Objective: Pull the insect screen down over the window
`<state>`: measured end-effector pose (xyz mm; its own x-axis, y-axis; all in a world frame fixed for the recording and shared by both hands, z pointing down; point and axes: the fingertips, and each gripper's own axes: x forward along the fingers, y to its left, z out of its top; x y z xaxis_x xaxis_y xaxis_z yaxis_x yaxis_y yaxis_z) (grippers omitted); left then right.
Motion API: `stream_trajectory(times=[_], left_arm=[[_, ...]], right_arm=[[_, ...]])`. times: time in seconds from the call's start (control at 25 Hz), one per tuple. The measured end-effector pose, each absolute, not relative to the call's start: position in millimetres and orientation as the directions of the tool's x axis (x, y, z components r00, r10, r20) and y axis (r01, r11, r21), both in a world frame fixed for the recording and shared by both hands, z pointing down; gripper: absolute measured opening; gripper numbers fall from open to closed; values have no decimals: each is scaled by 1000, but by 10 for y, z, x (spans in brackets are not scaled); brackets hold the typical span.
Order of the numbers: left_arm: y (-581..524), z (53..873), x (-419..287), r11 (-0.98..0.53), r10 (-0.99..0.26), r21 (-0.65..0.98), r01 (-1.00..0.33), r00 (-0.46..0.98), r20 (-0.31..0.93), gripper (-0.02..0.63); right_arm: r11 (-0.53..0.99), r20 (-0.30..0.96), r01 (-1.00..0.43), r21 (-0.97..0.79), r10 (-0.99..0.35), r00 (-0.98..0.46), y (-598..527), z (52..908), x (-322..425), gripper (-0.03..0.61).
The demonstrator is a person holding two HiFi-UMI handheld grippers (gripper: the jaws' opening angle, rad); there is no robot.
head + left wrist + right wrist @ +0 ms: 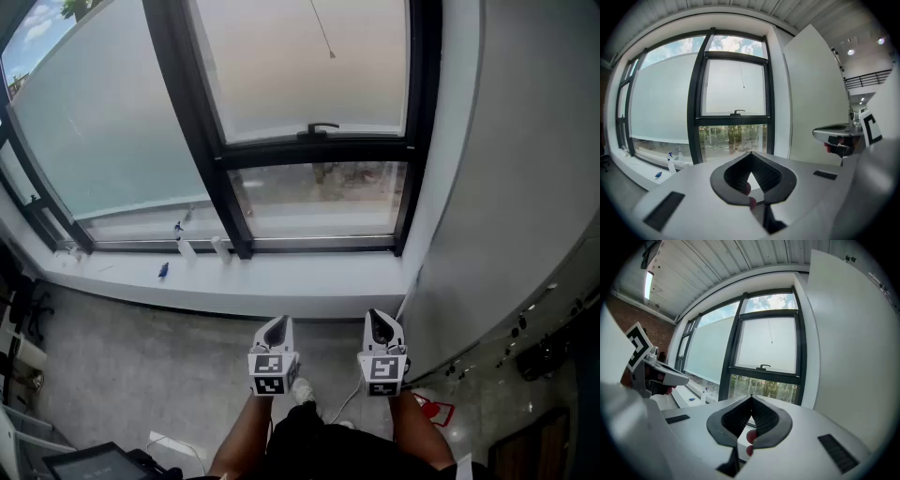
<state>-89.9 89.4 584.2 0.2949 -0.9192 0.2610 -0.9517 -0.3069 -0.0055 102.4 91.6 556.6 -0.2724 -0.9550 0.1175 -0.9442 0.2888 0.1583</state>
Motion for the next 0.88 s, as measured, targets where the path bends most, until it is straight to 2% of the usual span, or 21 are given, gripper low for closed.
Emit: stream_trajectory(times=[0.68,0.88], left_arm=[[924,5875,-1103,-273,-928,6,-962,265,262,3],[844,5843,-1155,-273,-926,18,-962,267,268,3]], right_arm=[[301,89,-948,101,-952,-293,915,5555,844,5],[290,128,-948,130,-953,-274,862,5571,844,5]])
